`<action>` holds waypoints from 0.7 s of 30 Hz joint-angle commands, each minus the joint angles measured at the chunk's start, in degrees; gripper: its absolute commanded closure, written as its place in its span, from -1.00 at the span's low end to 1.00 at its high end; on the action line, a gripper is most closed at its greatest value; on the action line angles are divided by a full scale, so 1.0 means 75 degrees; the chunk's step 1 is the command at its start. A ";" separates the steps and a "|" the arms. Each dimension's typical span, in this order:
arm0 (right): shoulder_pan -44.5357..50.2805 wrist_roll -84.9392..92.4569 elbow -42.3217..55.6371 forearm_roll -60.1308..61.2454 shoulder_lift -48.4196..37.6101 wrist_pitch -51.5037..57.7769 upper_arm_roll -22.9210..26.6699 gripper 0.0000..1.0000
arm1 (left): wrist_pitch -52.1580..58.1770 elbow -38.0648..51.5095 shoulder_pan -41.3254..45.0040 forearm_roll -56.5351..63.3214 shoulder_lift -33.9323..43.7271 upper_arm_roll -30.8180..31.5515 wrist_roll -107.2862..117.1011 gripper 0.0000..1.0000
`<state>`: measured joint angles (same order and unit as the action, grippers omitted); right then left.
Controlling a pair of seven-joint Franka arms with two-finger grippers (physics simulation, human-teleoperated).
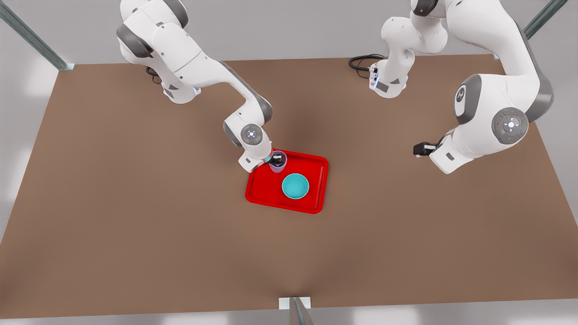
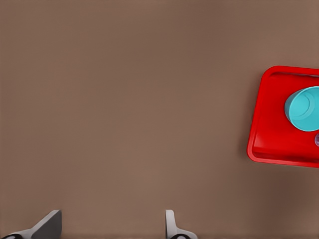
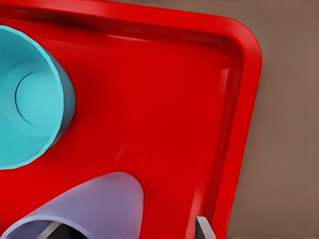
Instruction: Place the bowl on the tray with the left arm and the cup on the tray with the right arm
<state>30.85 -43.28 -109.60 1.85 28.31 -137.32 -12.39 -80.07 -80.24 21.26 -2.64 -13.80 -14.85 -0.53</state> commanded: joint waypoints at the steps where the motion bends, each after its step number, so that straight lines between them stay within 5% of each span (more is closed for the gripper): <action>1: 0.0001 -0.0006 -0.0011 0.0000 -0.0012 0.0017 0.0000 -1.00 | 0.0000 0.0000 0.0001 0.0001 0.0001 -0.0001 0.0000 -1.00; 11: -0.0117 -0.0006 -0.0011 0.0000 -0.0820 0.0860 0.0000 -1.00 | 0.0000 0.0000 0.0001 0.0001 0.0001 -0.0001 0.0000 -1.00; 12: -0.0163 0.0005 0.0070 0.0000 -0.1570 0.1621 -0.0012 -1.00 | 0.0000 0.0000 0.0001 0.0001 0.0001 -0.0001 0.0000 -1.00; 14: -0.1638 0.0157 0.3326 -0.0035 -0.2192 0.6026 0.0093 -1.00 | -0.0105 0.0047 -0.0022 0.0012 0.0001 -0.0001 -0.0035 -1.00; 15: -0.2577 0.1454 0.4288 -0.0059 -0.2239 0.6697 0.0818 -1.00 | -0.0257 0.0082 -0.0046 0.0036 0.0001 -0.0012 -0.0047 -1.00; 16: -0.2775 0.4247 0.4581 -0.0071 -0.2320 0.6708 0.2129 -1.00 | -0.0515 0.0094 -0.0069 0.0047 0.0001 -0.0047 -0.0058 -1.00; 17: -0.3584 0.5830 0.4525 -0.0094 -0.2998 0.6755 0.1912 -1.00 | -0.0539 0.0281 -0.0058 0.0047 0.0001 -0.0165 -0.0058 -1.00; 21: -0.3936 0.5173 0.4477 -0.0047 -0.2860 0.7435 0.1828 -1.00 | -0.0527 0.0481 -0.0058 0.0165 0.0036 -0.0235 -0.0047 -1.00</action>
<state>2.30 -4.45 -75.98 1.74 7.55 -81.72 1.28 -84.02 -76.64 20.85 -1.90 -13.54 -16.61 -0.88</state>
